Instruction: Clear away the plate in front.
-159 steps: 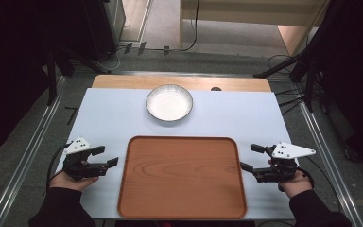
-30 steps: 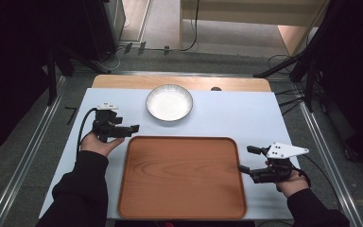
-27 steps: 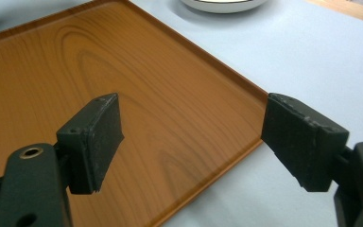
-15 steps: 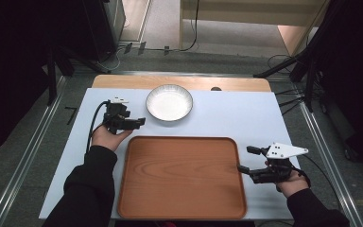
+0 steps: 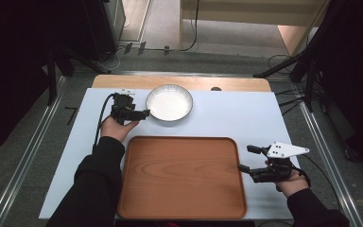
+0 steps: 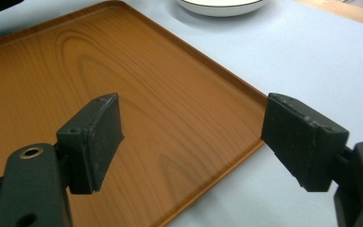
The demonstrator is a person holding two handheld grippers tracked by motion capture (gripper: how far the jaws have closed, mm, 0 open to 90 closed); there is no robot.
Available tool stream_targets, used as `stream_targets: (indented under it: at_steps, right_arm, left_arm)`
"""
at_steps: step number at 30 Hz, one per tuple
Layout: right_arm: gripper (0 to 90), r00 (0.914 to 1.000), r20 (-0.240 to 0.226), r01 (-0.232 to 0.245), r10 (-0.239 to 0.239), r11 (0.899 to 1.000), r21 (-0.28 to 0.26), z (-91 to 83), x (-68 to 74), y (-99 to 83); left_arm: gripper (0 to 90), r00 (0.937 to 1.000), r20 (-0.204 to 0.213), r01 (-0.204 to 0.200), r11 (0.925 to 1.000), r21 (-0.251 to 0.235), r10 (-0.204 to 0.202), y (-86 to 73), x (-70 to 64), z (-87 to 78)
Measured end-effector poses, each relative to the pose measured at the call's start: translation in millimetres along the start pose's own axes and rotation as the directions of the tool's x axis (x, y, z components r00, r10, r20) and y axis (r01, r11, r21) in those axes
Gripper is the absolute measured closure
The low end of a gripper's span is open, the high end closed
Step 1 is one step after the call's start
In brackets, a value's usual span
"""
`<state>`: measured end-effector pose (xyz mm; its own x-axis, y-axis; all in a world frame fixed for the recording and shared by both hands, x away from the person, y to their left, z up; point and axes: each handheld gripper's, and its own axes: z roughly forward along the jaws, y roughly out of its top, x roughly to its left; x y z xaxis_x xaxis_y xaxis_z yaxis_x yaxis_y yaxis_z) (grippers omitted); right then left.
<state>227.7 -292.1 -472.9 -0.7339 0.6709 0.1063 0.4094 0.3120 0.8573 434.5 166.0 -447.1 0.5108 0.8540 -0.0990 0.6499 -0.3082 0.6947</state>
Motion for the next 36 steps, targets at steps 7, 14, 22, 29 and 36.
stream_targets:
  at_steps: [7,14,22,29,36]
  right_arm:
    - [21.9,1.0,-0.002,-0.003,0.003,1.0,0.006,1.5,1.6,0.2]
    - [21.9,0.9997,-0.017,0.016,-0.015,1.0,0.019,5.4,5.4,1.1]
    - [21.9,0.9994,-0.026,0.023,-0.022,1.0,0.022,5.9,6.0,0.7]
    - [21.9,0.9996,-0.024,0.017,-0.016,1.0,0.023,4.3,5.9,0.8]
    - [21.9,0.9997,-0.016,0.02,-0.02,1.0,0.014,3.2,4.6,0.4]
  left_arm:
    - [30.9,0.9993,-0.018,0.034,0.9994,0.005,-0.034,10.7,5.1,11.6]
    - [32.1,0.9978,-0.03,0.059,0.9982,0.012,-0.059,16.0,9.6,26.6]
    - [43.7,0.9899,-0.056,0.131,0.9911,0.021,-0.13,10.7,15.4,46.3]
    - [54.0,0.9721,-0.061,0.226,0.974,-0.006,-0.226,8.6,20.2,58.2]
    - [62.2,0.9553,-0.023,0.294,0.9554,-0.025,-0.295,7.3,23.0,67.5]
